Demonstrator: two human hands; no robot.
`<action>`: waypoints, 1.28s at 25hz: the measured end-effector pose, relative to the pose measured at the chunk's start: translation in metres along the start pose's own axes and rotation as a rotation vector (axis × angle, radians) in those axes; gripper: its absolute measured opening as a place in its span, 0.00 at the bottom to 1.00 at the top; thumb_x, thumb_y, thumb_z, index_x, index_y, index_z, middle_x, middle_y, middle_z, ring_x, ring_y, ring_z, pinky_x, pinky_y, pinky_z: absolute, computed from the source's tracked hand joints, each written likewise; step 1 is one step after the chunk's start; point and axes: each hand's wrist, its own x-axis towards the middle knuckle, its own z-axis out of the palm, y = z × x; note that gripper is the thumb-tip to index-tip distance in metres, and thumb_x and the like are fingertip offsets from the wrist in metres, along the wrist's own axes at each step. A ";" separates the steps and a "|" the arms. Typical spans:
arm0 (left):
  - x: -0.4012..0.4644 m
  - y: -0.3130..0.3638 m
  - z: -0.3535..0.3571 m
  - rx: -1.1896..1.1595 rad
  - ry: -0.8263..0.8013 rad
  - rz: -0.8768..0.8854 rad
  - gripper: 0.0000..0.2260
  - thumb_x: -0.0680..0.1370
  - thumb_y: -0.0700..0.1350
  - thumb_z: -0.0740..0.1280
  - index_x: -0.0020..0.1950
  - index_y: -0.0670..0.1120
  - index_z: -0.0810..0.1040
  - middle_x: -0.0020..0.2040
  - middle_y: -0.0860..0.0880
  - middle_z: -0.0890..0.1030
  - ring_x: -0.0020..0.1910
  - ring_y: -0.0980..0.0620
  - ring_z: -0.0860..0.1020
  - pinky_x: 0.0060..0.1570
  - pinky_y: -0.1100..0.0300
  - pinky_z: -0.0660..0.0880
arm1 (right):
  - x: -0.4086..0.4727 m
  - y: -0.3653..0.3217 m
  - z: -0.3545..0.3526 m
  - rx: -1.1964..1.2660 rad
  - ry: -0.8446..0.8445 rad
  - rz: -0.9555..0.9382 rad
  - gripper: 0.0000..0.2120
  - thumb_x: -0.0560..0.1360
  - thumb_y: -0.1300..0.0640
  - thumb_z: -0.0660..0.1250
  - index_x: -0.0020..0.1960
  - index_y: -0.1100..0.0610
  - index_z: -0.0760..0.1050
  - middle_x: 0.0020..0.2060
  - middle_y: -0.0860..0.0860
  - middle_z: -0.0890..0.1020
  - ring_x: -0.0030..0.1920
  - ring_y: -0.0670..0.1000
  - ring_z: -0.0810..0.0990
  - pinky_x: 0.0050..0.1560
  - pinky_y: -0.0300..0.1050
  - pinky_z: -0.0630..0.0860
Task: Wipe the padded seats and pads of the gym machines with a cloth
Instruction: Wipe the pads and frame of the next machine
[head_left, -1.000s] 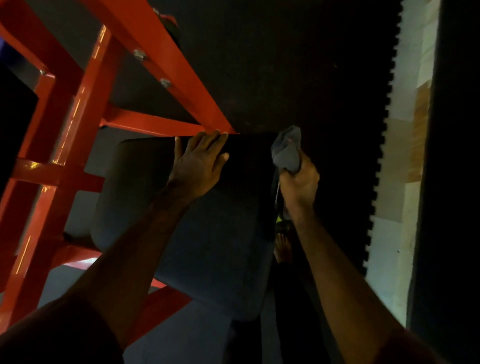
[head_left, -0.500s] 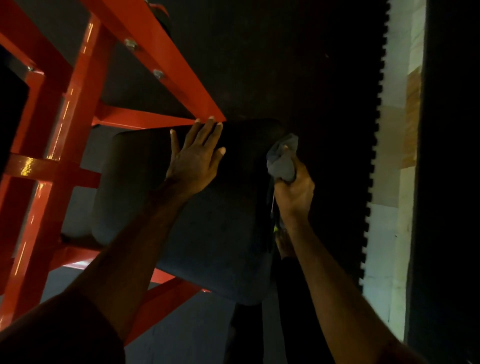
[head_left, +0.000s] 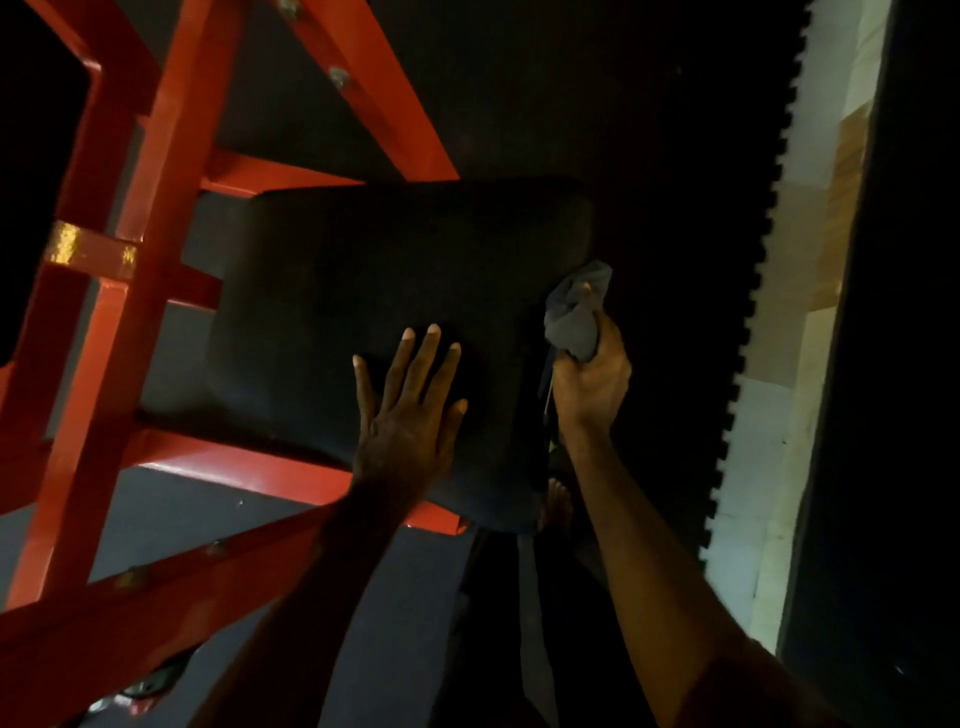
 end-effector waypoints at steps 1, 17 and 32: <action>-0.008 0.003 0.002 0.010 0.000 -0.004 0.26 0.87 0.54 0.60 0.84 0.49 0.64 0.86 0.47 0.56 0.86 0.46 0.52 0.78 0.27 0.48 | -0.012 0.001 0.000 0.011 -0.001 -0.001 0.29 0.74 0.48 0.67 0.73 0.57 0.76 0.67 0.54 0.81 0.67 0.57 0.80 0.66 0.59 0.79; -0.145 0.031 -0.137 -0.110 -0.043 -0.289 0.26 0.84 0.54 0.60 0.83 0.52 0.66 0.82 0.49 0.66 0.81 0.46 0.65 0.74 0.26 0.61 | -0.200 0.007 -0.086 0.293 -0.270 0.332 0.15 0.75 0.60 0.79 0.61 0.57 0.83 0.57 0.57 0.86 0.61 0.59 0.84 0.64 0.56 0.79; -0.062 -0.086 -0.457 0.122 0.502 -0.294 0.20 0.83 0.49 0.68 0.75 0.52 0.75 0.71 0.51 0.78 0.69 0.46 0.77 0.64 0.43 0.77 | -0.222 -0.372 -0.046 0.669 -0.682 -0.450 0.14 0.76 0.71 0.74 0.56 0.55 0.81 0.49 0.44 0.85 0.48 0.34 0.83 0.56 0.34 0.77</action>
